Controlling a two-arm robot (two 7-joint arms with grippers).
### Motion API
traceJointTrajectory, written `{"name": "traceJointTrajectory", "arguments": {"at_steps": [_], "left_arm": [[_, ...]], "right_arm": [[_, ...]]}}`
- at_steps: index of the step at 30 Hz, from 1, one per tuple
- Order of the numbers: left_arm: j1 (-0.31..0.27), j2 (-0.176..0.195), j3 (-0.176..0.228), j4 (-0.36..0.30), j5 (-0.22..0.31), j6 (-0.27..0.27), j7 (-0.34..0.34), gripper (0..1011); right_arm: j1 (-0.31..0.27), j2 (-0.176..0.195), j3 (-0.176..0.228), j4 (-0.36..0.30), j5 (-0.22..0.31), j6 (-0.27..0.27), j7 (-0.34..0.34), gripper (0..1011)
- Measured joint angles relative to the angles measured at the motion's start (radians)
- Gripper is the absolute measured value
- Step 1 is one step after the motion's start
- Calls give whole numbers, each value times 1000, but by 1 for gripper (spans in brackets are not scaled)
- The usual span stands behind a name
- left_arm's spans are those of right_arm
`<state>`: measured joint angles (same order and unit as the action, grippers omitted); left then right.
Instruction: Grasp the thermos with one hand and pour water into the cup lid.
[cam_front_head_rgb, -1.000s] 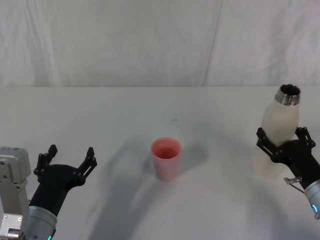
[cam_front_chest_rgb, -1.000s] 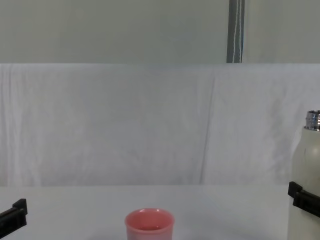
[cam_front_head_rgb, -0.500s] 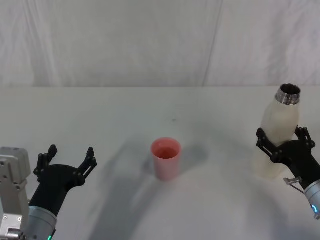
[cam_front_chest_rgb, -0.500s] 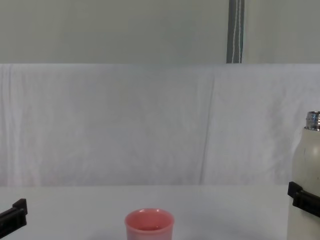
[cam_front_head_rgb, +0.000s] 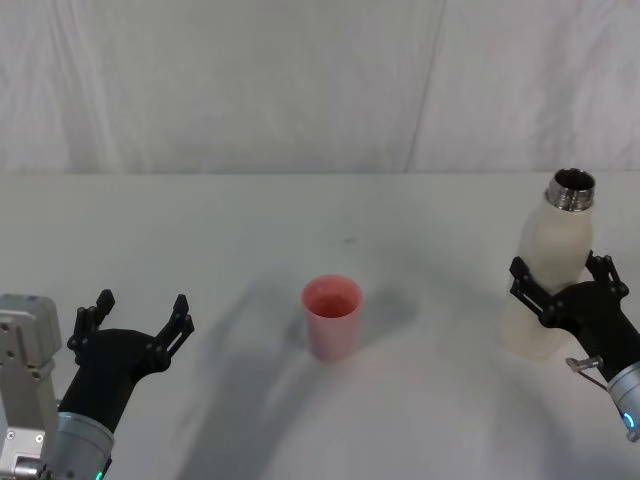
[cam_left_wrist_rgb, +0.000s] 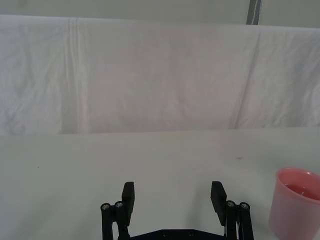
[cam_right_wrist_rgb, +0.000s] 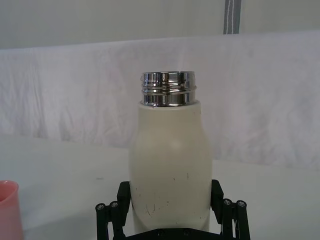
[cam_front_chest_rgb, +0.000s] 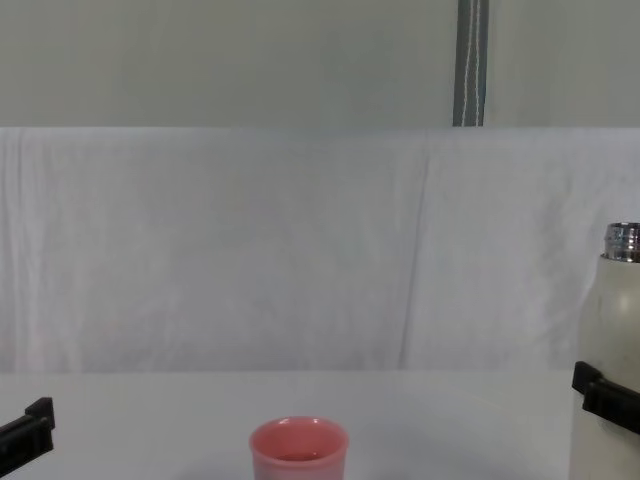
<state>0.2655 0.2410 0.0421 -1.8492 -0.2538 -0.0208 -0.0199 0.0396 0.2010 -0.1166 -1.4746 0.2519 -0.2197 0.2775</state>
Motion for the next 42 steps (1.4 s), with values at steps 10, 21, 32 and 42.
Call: {"name": "traceJointTrajectory", "arguments": {"at_steps": [10, 21, 32, 42], "left_arm": [[0, 0, 0, 0, 0, 0, 0, 1001], [0, 0, 0, 0, 0, 0, 0, 1001], [0, 0, 0, 0, 0, 0, 0, 1001], [0, 0, 0, 0, 0, 0, 0, 1001]], "right_arm": [[-9, 6, -3, -11, -8, 3, -7, 1000], [-23, 11, 1, -27, -13, 2, -12, 1000], [-39, 15, 10, -45, -9, 6, -13, 1000], [-52, 18, 13, -59, -7, 8, -14, 1000]]}}
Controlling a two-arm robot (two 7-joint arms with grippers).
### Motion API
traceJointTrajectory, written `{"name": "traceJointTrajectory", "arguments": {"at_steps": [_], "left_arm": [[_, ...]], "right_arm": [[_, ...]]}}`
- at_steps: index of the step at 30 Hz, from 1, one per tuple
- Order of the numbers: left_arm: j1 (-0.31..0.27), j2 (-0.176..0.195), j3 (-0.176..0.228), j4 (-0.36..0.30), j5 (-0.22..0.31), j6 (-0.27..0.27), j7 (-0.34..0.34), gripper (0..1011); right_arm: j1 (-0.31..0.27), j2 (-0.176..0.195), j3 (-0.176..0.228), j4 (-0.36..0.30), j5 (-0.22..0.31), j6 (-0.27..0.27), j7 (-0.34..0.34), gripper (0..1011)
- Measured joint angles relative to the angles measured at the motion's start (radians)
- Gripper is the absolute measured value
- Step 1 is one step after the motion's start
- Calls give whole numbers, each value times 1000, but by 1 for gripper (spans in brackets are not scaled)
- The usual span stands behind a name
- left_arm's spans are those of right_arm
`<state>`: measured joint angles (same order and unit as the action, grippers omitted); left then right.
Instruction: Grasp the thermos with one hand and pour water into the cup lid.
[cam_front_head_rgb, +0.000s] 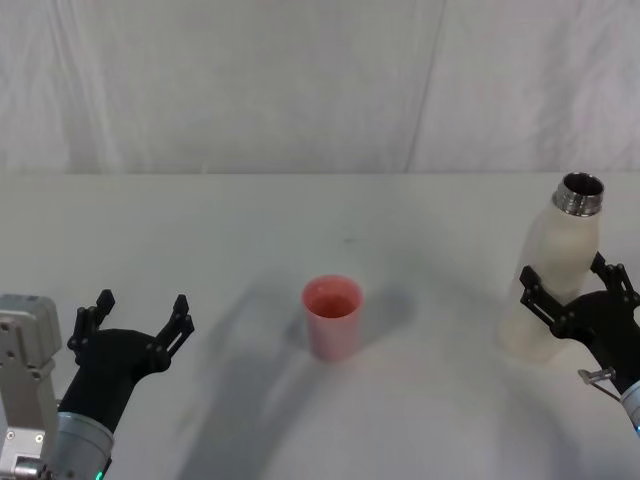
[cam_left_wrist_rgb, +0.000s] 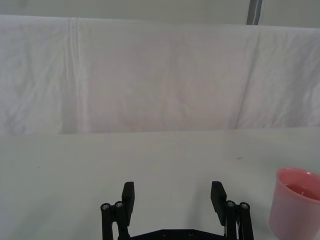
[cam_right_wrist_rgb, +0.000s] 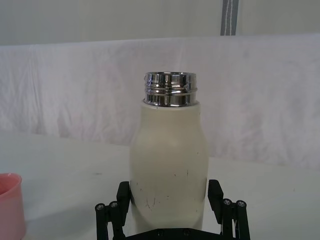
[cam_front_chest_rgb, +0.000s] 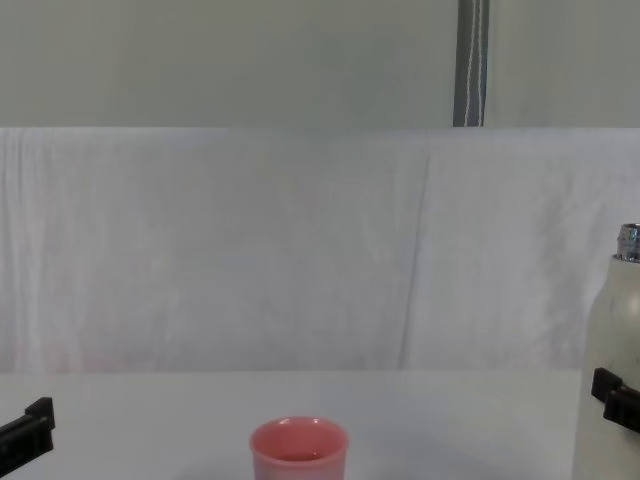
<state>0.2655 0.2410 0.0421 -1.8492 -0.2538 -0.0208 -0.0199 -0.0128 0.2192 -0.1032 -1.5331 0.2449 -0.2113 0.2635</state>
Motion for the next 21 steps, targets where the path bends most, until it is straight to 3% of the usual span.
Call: {"name": "traceJointTrajectory", "arguments": {"at_steps": [21], "left_arm": [[0, 0, 0, 0, 0, 0, 0, 1001]], "right_arm": [[-11, 6, -10, -16, 2, 9, 6, 1000]]}}
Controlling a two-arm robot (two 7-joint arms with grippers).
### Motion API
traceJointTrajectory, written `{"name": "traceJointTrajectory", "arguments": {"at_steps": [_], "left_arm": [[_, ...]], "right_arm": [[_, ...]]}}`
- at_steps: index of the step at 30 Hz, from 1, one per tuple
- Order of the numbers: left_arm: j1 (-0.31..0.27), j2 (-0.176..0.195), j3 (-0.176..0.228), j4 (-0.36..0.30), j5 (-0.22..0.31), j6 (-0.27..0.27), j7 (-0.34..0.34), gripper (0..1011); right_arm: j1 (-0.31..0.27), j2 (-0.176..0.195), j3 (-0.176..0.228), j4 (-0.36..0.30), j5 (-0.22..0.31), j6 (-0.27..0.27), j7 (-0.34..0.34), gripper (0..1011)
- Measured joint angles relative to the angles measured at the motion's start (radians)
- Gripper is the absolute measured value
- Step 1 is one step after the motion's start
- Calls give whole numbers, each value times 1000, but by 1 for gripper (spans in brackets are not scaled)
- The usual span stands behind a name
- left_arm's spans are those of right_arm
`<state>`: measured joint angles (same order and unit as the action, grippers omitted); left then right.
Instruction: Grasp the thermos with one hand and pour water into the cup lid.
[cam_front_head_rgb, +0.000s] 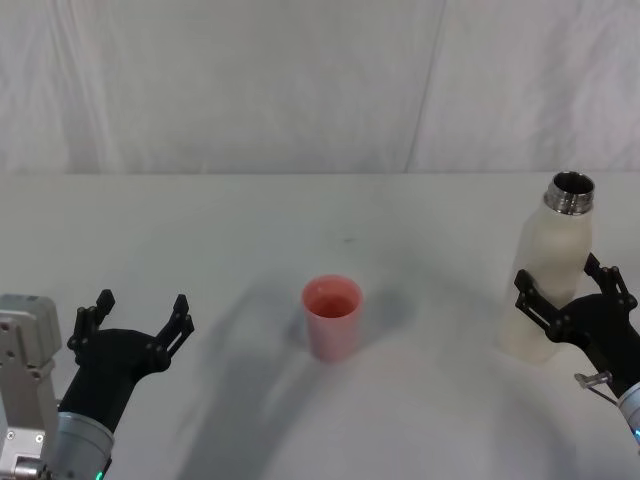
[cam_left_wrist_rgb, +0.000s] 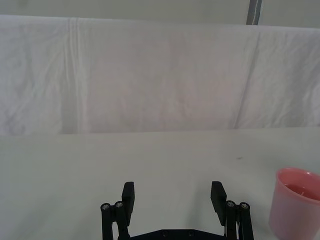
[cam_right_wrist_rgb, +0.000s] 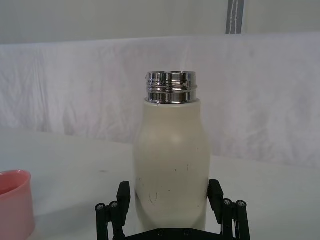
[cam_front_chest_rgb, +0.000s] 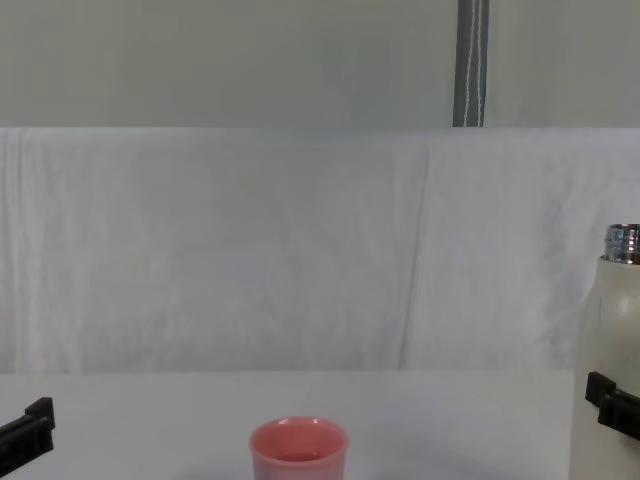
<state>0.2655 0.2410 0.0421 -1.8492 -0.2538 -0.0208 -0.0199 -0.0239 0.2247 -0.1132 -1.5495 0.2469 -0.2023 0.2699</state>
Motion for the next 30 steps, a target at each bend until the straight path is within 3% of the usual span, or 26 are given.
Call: {"name": "traceJointTrajectory", "arguments": {"at_steps": [30], "left_arm": [[0, 0, 0, 0, 0, 0, 0, 1001]], "right_arm": [[-49, 9, 11, -48, -2, 13, -14, 1000]]}}
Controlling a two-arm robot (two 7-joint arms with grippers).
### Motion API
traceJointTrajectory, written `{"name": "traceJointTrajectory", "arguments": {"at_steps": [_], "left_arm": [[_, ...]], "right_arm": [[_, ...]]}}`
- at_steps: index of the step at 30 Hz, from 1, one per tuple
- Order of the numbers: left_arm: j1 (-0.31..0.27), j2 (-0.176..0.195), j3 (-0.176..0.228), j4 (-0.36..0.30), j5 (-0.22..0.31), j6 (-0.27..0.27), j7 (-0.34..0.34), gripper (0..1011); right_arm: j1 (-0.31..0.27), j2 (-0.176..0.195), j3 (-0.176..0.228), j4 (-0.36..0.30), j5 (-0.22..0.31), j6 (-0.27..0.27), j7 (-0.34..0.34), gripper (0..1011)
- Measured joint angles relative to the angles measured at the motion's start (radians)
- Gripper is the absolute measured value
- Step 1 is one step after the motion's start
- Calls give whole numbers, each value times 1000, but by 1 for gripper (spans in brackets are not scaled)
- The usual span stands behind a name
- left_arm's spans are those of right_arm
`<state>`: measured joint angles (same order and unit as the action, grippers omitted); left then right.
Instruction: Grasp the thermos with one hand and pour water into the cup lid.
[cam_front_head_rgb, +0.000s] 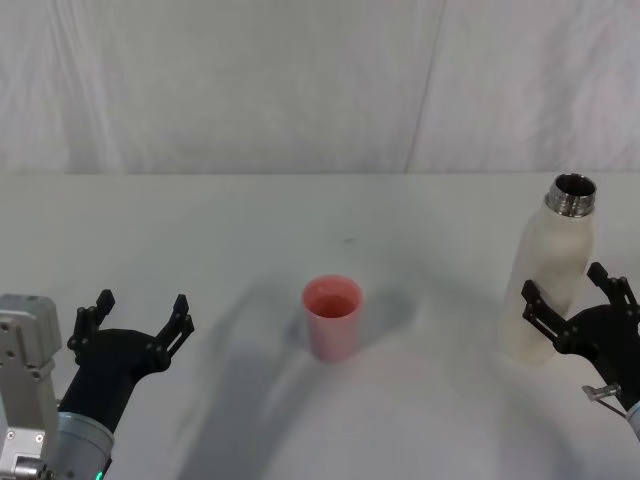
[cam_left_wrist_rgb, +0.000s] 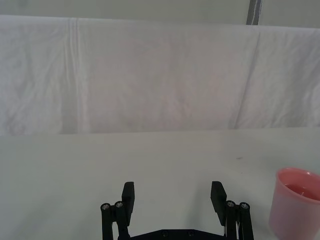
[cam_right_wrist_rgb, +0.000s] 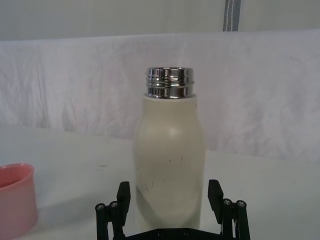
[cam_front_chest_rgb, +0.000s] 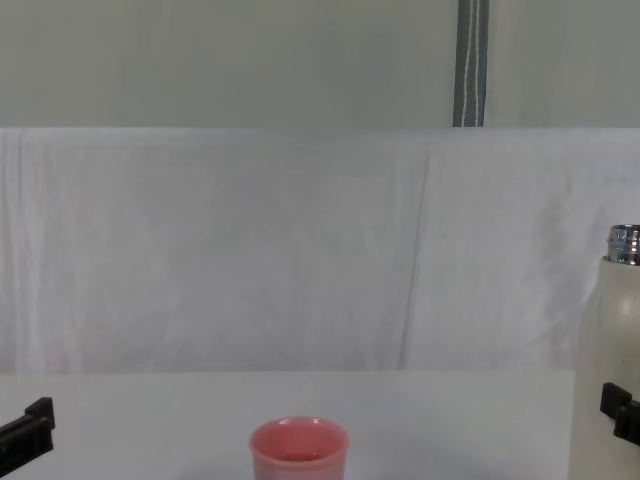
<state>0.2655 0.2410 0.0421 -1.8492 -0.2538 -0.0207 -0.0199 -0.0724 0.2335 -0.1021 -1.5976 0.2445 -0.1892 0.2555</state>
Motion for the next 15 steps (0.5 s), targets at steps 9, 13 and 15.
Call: {"name": "traceJointTrajectory", "arguments": {"at_steps": [9, 13, 15], "left_arm": [[0, 0, 0, 0, 0, 0, 0, 1001], [0, 0, 0, 0, 0, 0, 0, 1001], [0, 0, 0, 0, 0, 0, 0, 1001]], "right_arm": [[-17, 6, 6, -16, 7, 4, 4, 1000], [-27, 8, 7, -24, 9, 4, 7, 1000], [-33, 9, 8, -29, 9, 2, 7, 1000]]}}
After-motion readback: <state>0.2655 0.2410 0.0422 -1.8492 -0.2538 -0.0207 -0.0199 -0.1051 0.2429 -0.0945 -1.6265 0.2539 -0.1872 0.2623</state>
